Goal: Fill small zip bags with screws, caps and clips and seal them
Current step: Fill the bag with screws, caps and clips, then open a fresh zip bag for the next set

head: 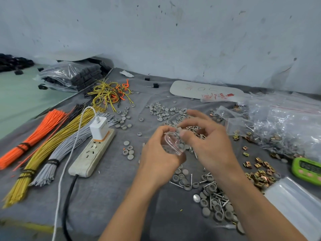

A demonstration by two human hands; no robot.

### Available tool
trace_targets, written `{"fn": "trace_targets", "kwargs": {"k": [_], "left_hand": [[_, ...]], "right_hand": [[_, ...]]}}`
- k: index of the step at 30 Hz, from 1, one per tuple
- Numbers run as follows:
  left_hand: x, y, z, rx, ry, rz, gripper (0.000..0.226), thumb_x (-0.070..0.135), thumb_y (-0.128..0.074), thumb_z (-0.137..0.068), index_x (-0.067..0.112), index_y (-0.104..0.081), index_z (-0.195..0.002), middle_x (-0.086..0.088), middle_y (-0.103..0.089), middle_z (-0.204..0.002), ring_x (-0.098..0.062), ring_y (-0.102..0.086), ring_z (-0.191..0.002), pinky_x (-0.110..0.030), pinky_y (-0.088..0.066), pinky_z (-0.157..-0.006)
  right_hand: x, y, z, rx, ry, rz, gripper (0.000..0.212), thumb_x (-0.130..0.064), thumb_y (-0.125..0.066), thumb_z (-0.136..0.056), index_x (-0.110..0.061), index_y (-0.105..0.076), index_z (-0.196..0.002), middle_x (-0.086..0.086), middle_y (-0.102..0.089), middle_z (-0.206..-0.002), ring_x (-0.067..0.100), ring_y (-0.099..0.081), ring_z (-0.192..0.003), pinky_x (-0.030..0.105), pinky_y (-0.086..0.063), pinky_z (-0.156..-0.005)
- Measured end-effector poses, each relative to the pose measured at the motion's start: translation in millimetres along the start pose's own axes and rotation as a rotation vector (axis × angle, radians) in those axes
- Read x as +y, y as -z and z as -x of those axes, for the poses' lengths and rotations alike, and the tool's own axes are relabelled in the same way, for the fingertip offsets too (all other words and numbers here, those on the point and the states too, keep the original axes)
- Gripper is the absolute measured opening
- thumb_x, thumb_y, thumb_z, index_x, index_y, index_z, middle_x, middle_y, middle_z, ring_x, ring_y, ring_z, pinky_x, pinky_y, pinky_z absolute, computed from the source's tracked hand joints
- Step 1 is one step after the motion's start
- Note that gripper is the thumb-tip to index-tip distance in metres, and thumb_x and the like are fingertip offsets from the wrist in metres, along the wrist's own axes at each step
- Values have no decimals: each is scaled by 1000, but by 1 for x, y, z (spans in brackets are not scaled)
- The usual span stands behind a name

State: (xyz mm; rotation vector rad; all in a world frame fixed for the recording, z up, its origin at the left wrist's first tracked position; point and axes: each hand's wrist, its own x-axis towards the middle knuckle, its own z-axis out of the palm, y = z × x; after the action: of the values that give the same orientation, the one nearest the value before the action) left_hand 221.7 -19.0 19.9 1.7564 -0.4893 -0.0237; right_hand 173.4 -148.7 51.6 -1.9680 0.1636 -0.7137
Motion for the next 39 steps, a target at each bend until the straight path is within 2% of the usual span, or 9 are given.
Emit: {"fn": "trace_targets", "kwargs": {"k": [2, 5, 11, 17, 22, 28, 34, 37, 39], "left_hand": [[0, -1, 0, -17, -22, -24, 50, 17, -82, -63, 42, -61, -101, 18, -74, -88, -3, -68, -72, -12, -47, -59], [0, 0, -1, -20, -50, -55, 51, 11, -82, -66, 42, -61, -101, 20, -73, -89, -2, -68, -75, -12, -48, -59], [4, 6, -4, 11, -15, 104, 39, 1, -77, -75, 28, -71, -102, 16, -75, -87, -1, -67, -72, -19, -50, -66], [20, 15, -4, -189, 60, 616, 61, -4, -52, -64, 12, -72, -120, -15, -75, -113, -29, -72, -105, -29, -58, -85], [25, 13, -5, -297, 155, 727, 80, -5, -43, -59, 16, -66, -133, -4, -69, -132, -23, -65, -122, -46, -54, -101], [28, -1, 0, -366, 87, 684, 87, -3, -40, -55, 12, -64, -137, -6, -67, -137, -20, -61, -128, -36, -49, -109], [28, -16, -1, -397, -32, 533, 89, 7, -44, -46, 10, -68, -132, -16, -66, -135, -36, -55, -134, -59, -25, -122], [30, -22, -3, -331, 20, 564, 83, 1, -43, -50, 16, -71, -126, -9, -70, -130, -28, -64, -124, -50, -41, -115], [30, -26, -7, -175, 102, 517, 64, 0, -50, -62, 22, -75, -116, -7, -76, -116, -20, -71, -106, -36, -56, -94]], "right_hand": [[-1, -4, 3, -104, -34, 67, 26, -17, -78, -82, -43, -80, -85, -23, -52, -148, -8, -40, -139, 33, -31, -120], [1, -8, 4, -174, -105, -17, 34, -11, -72, -87, -44, -82, -85, -17, -50, -153, -12, -35, -141, 22, -28, -118], [10, 5, -3, 58, -291, -342, 43, 6, -62, -90, -33, -81, -97, -16, -78, -107, -4, -67, -109, 30, -50, -101], [13, 1, 3, -388, -335, -461, 62, 9, -62, -92, -30, -57, -139, 1, -78, -113, 16, -72, -105, 30, -49, -96], [9, 7, 6, -342, -329, -396, 36, -7, -76, -89, -33, -76, -114, -7, -70, -74, 4, -54, -59, 25, -44, -65], [13, 20, 11, -237, -318, -236, 17, -22, -78, -87, -31, -78, -102, -11, -63, -57, 6, -50, -55, 14, -41, -56], [10, 31, 12, -118, -300, -216, 8, -16, -83, -80, -12, -77, -82, 7, -77, -81, 9, -68, -75, 31, -53, -79], [10, 44, 11, -74, -353, -337, 20, -10, -82, -81, -16, -68, -68, 7, -68, -72, 13, -61, -70, 30, -48, -75], [12, 51, 10, -24, -376, -390, 26, -8, -83, -79, -19, -63, -66, 10, -61, -74, 20, -53, -70, 36, -43, -73]]}}
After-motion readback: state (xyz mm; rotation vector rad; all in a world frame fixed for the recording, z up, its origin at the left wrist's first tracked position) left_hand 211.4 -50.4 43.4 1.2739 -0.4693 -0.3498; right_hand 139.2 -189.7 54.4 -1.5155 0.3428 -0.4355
